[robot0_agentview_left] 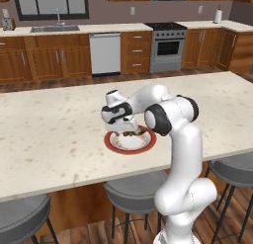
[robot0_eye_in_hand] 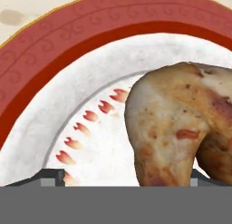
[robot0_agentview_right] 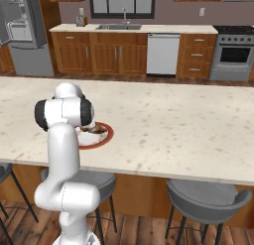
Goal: Take the cheese, chicken drumstick, and carrot from the fridge and place them on the plate on the dining counter to create an appetizer plate.
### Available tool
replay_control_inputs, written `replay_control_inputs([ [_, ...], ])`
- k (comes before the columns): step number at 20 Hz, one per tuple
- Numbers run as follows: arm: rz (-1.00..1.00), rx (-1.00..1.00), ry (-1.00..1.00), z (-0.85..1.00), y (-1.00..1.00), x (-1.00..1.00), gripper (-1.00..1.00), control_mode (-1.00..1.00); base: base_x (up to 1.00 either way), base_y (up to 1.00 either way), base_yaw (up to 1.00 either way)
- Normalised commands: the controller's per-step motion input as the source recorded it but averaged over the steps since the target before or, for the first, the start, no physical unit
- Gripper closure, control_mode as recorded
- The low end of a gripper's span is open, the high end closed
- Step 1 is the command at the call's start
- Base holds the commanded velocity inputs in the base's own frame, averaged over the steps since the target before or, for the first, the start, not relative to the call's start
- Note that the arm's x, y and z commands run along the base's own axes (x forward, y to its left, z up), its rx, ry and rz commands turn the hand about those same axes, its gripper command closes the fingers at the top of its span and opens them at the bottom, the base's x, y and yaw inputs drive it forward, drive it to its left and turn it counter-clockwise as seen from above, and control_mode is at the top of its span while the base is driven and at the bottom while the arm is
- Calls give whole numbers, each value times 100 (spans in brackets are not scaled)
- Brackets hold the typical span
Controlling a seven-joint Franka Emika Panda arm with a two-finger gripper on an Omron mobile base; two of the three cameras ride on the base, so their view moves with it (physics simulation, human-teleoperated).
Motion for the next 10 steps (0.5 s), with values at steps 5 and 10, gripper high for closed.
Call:
replay_control_inputs([
  [5,0,0,18,-100,7,2,-100,-100,0,0,0],
  [10,0,6,28,-100,12,-26,-100,-100,0,0,0],
])
